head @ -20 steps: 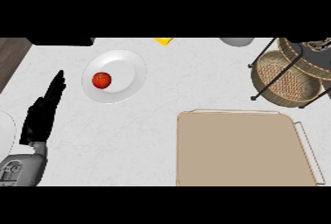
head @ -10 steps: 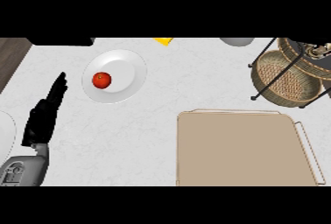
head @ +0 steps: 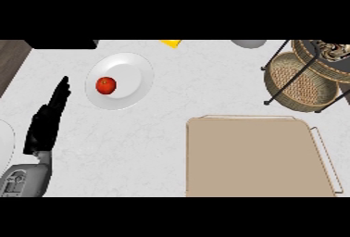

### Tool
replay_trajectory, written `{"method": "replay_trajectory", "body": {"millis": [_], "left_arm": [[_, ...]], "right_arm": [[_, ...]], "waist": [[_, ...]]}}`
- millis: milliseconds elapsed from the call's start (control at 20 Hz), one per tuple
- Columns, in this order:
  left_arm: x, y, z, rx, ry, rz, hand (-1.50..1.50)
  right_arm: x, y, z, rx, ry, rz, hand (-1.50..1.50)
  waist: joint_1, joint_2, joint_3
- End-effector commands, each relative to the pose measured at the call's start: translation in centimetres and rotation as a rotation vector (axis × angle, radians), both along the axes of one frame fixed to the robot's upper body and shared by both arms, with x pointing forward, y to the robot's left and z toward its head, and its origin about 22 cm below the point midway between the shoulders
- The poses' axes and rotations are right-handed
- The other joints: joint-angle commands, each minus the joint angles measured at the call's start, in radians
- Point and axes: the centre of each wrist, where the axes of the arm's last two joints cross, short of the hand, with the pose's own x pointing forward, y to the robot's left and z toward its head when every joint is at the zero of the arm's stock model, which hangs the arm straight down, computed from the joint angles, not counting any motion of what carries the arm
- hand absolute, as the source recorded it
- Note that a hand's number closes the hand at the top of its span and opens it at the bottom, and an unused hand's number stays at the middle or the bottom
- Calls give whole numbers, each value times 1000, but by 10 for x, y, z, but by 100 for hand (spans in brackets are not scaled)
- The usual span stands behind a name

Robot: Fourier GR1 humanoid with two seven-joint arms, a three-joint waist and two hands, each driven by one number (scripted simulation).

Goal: Pick the cupcake from the tray and place it in the tiered basket

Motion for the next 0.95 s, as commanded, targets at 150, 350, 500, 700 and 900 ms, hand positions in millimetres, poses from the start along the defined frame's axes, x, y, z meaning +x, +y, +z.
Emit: {"method": "replay_trajectory", "body": {"millis": [150, 350, 500, 700, 900], "left_arm": [[-4, -3, -6, 16, 2, 12, 0], [-12, 12, -2, 26, 0, 27, 0], [-26, -4, -8, -6, 13, 40, 0], [-8, 3, 7, -2, -5, 44, 0], [-22, 3, -12, 4, 5, 9, 0]], "right_arm": [[-30, -53, 51, 92, -47, -129, -150], [-69, -91, 55, 197, -16, -142, -150], [-104, -119, 51, 218, 14, -143, -150], [-155, -154, 35, 222, 2, -115, -150], [-203, -188, 23, 285, -75, -91, -150]], "waist": [[-6, 0, 1], [-28, -7, 1], [-29, -10, 2], [-30, -5, 2], [-31, -4, 2]]}}
